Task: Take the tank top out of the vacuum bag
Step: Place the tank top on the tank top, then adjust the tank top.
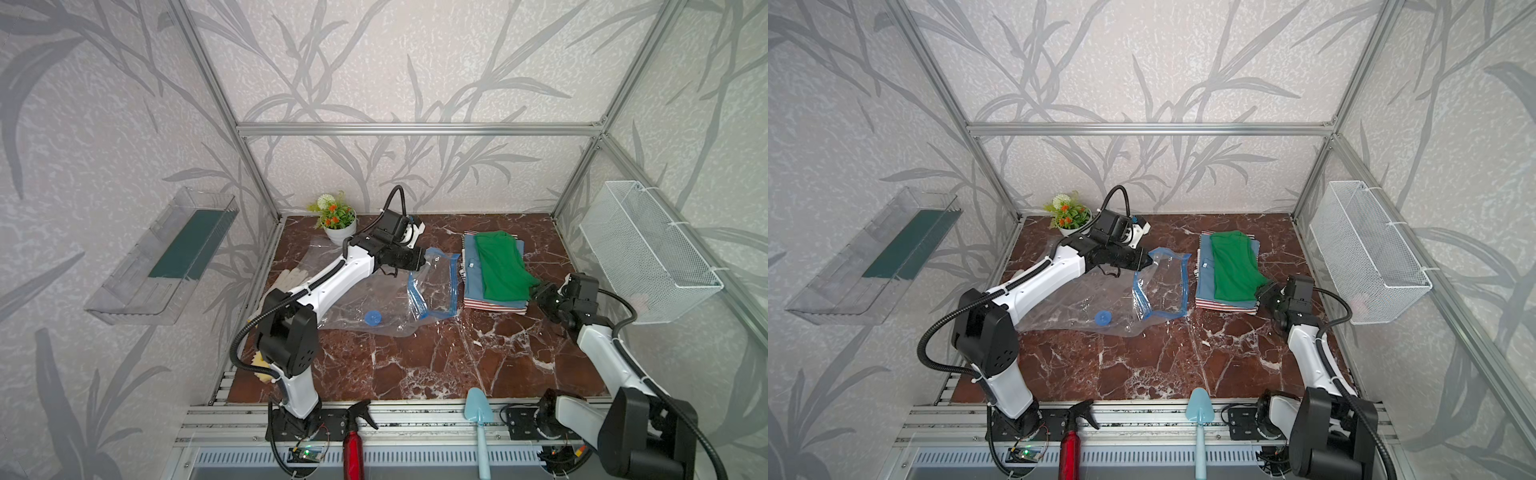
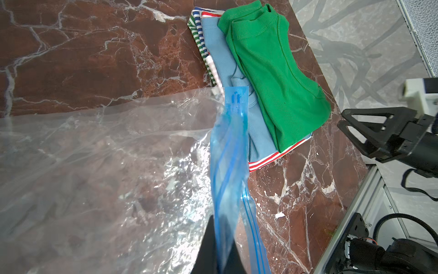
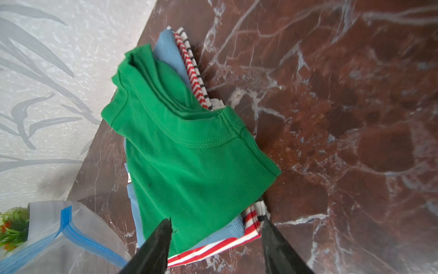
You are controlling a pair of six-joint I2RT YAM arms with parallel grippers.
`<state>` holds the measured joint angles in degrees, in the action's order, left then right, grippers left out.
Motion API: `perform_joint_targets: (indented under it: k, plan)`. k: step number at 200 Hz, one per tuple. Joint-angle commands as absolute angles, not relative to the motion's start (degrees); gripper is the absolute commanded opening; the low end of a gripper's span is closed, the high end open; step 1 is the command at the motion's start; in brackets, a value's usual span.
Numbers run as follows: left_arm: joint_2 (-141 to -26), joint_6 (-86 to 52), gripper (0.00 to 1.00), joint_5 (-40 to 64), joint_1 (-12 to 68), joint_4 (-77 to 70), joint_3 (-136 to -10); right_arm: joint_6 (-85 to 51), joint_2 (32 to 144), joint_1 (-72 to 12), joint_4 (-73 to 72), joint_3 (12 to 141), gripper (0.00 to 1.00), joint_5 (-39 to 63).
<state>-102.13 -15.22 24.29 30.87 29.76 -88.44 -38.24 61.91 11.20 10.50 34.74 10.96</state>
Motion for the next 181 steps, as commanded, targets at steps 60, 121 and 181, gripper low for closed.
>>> perform_joint_targets:
  k: [60,121,181]
  plan:
    - [-102.77,-14.53,0.00,24.08,31.08,30.54,-90.00,-16.33,77.75,-9.91,29.98,52.97,0.55,-0.67]
    - [-103.27,-14.59,0.00,24.17,31.06,30.50,-90.00,-12.48,91.30,-17.53,32.51,62.37,0.54,-10.43]
    - [-103.21,-14.66,0.00,24.35,31.07,30.48,-90.02,-11.61,98.93,-18.97,34.71,67.63,0.55,-14.14]
